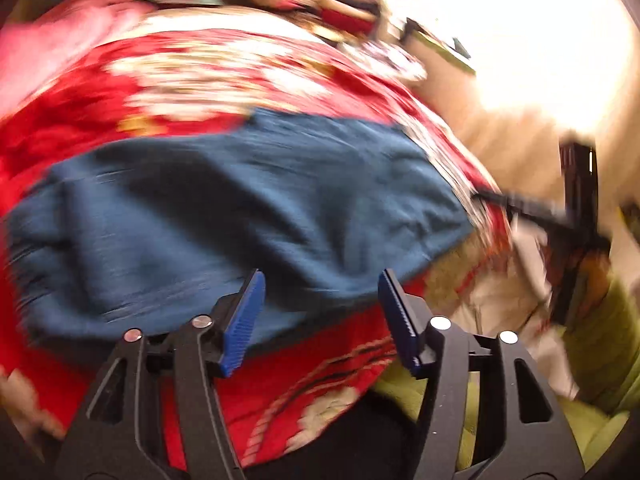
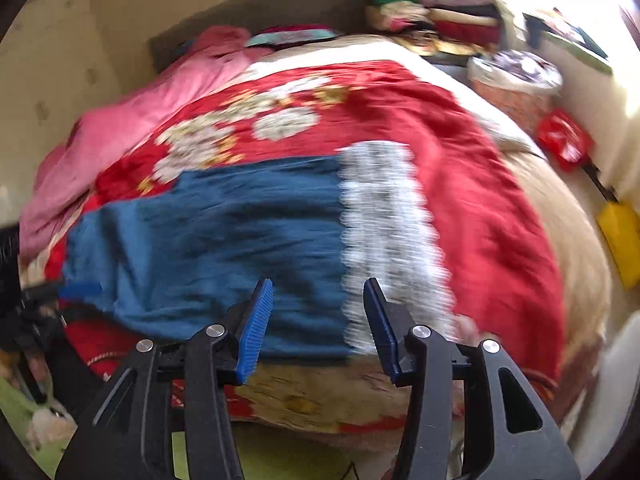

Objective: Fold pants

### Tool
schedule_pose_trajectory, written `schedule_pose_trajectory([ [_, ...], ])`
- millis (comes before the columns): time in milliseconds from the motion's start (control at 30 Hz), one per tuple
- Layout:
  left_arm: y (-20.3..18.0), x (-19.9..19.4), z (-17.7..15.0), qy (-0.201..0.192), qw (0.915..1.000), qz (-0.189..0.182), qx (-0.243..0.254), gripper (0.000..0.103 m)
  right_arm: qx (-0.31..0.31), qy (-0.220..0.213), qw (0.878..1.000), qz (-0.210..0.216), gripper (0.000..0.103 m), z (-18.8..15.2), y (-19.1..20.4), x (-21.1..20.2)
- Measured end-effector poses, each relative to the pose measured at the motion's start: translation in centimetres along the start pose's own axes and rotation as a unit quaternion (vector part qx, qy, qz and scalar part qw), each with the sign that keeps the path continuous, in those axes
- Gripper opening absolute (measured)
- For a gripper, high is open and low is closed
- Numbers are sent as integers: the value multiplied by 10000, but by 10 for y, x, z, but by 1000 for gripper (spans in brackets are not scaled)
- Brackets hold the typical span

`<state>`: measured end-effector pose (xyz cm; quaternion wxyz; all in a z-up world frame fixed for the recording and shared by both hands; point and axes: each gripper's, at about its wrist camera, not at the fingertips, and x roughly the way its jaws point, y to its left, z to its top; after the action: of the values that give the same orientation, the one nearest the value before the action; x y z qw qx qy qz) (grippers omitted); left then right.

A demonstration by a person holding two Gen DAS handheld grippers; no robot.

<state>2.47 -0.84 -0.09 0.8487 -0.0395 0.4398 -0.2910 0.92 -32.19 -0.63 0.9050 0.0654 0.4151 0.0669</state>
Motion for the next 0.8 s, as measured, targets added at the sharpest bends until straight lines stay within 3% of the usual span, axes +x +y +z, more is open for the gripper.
schedule_pose_trajectory([
  [100, 36, -30, -3, -319, 9956, 685, -556, 65, -273, 248, 9988, 315, 46, -3, 26, 25],
  [200, 65, -55, -10, -580, 9845, 1342, -969, 73, -482, 572, 9967, 304, 55, -17, 39, 48],
  [300, 85, -52, -12, -515, 9780, 1552, -1293, 77, -737, 578, 9956, 100, 56, -22, 46, 56],
  [400, 95, -38, -8, -342, 9785, 1509, -1364, 77, -786, 611, 9950, 107, 56, -21, 45, 55],
  [467, 99, -26, -6, -292, 9780, 1545, -1370, 67, -744, 618, 9952, 146, 56, -21, 43, 54],
  [500, 99, -23, -8, -294, 9775, 1587, -1362, 46, -743, 616, 9952, 147, 56, -22, 43, 54],
  [533, 101, -20, -10, -297, 9772, 1631, -1329, 42, -743, 618, 9952, 146, 56, -22, 42, 54],
  [700, 113, -41, -17, -383, 9758, 1739, -1271, 37, -705, 659, 9951, 191, 56, -23, 43, 53],
  [800, 124, -39, -19, -280, 9767, 1645, -1353, 42, -660, 640, 9956, 193, 56, -24, 42, 54],
])
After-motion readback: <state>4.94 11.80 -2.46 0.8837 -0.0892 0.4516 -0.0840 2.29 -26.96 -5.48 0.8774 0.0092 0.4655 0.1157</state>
